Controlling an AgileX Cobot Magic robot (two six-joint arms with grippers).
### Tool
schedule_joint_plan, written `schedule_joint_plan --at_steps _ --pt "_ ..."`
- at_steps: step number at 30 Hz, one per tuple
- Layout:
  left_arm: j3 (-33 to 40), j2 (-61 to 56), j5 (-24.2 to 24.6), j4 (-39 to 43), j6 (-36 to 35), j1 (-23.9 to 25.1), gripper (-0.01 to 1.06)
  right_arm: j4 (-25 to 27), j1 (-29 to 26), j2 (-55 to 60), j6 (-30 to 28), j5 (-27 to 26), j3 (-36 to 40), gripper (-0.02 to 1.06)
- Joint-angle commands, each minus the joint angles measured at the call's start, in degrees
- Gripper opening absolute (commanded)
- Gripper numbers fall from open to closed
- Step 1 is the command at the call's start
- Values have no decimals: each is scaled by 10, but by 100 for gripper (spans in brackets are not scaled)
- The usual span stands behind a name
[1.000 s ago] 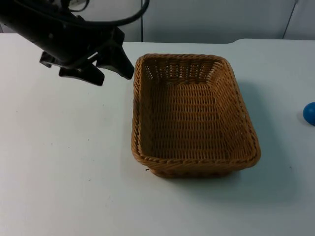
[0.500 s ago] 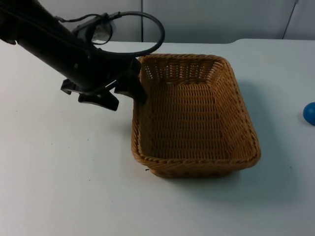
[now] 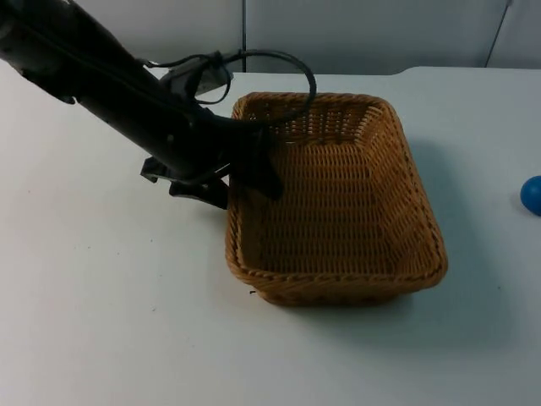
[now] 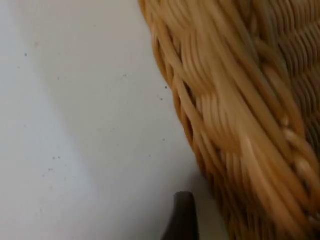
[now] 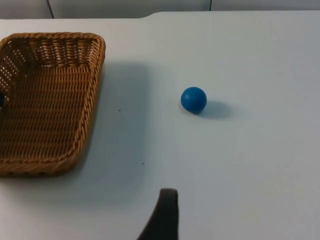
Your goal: Pick up the basket with the left hand and place the ball into the basket with the right hand.
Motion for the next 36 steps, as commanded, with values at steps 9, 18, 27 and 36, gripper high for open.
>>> schedule_joint_plan --at_steps 9,18,27,36 --pt "-8 6 -14 -11 -12 -8 14 -4 -3 -1 0 -7 3 78" --pt "-8 6 -25 -38 -32 -8 0 -4 -3 -1 0 -7 3 78" --pt "-8 5 -42 -42 -124 -7 0 -4 -3 -1 0 -7 3 78" --pt "-7 -34 -57 -28 -171 -4 0 -4 -3 -1 0 -7 3 78"
